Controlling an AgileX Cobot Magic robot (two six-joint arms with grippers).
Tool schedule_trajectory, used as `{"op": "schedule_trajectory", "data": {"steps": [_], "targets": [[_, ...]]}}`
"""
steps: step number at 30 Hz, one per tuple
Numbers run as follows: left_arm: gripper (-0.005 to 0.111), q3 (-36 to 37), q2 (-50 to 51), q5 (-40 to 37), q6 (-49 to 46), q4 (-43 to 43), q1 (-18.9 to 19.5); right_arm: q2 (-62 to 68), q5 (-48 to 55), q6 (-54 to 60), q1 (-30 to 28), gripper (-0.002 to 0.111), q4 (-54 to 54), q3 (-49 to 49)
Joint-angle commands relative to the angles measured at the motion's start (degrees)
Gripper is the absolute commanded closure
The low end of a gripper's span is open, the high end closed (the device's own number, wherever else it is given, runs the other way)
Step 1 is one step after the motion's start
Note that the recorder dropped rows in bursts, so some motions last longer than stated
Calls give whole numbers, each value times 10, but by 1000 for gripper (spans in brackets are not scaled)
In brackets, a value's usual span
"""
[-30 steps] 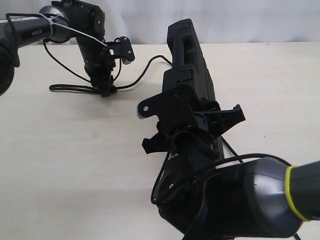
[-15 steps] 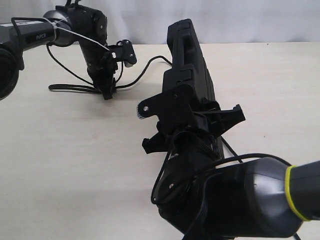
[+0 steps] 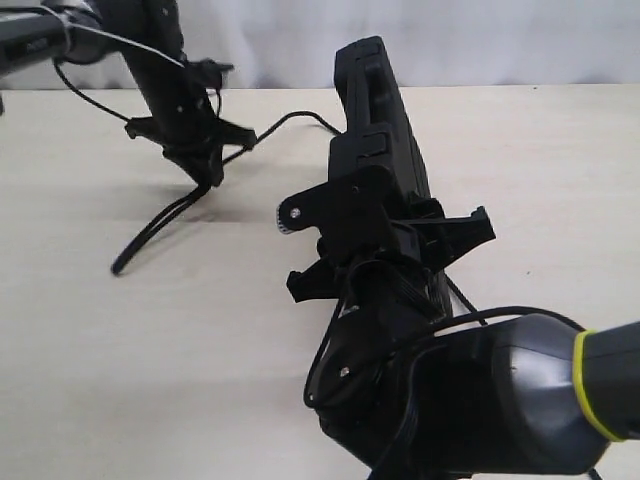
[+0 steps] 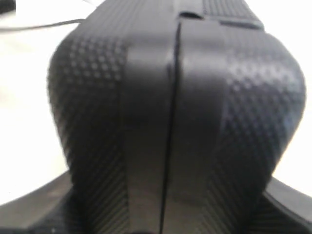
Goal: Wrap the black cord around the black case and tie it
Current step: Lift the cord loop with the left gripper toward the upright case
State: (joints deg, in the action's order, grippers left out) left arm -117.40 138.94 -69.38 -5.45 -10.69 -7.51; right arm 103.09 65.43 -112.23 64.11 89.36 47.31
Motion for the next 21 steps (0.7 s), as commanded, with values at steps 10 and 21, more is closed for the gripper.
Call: {"op": "schedule_trajectory", "data": {"steps": [10, 21], "targets": [[107, 0, -89, -6, 88, -356, 77, -133, -42, -87, -10, 104, 100, -138], [107, 0, -89, -6, 237, -415, 77, -133, -46, -87, -10, 104, 105, -153]]}}
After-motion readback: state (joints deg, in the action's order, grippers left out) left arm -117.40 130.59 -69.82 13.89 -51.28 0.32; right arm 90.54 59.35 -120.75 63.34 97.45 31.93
